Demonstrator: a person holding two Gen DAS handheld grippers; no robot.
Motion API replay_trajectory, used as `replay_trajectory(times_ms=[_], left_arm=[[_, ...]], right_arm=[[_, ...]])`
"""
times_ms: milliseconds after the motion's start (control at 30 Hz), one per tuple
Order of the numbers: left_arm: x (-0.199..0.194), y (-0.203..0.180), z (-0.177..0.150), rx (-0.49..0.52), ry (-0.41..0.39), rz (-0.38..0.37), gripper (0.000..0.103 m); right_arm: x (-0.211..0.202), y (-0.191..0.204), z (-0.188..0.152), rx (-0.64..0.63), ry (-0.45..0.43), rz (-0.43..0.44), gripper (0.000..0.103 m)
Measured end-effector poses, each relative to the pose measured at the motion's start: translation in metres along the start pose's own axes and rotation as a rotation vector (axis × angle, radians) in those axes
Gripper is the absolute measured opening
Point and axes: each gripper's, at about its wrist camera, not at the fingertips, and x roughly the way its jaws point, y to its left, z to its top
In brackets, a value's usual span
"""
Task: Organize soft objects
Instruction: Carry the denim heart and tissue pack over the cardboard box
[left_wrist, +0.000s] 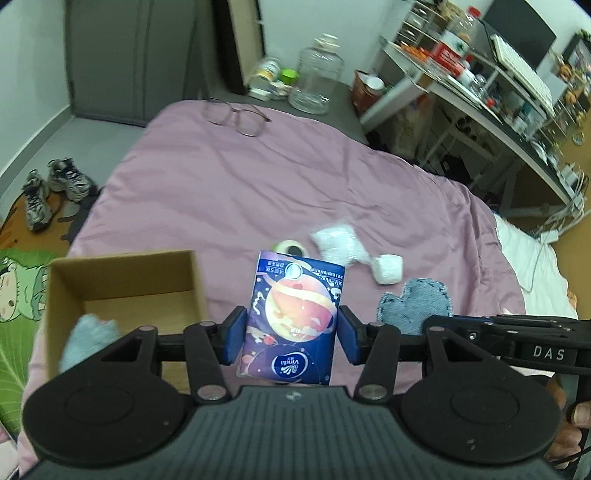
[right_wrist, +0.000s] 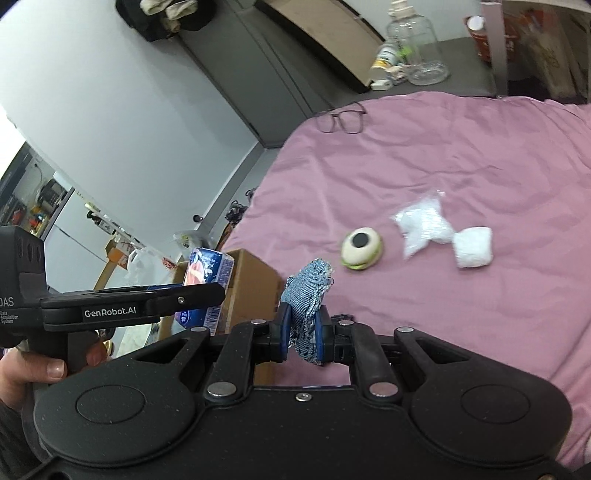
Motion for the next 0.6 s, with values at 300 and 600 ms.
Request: replay_trajectory(times_ms=[300, 600], left_arm=[[-0.031, 0.052, -0.015, -0.047, -0.048, 0.016, 0.051], [-0.048, 0.107, -0.014, -0.104, -0.089, 0.049, 0.051]], right_arm=[[0.022, 0.048, -0.011, -0.042, 0.001, 0.005, 0.014], [0.055, 0.086, -0.015, -0.056, 0.003, 0.062, 0.014]])
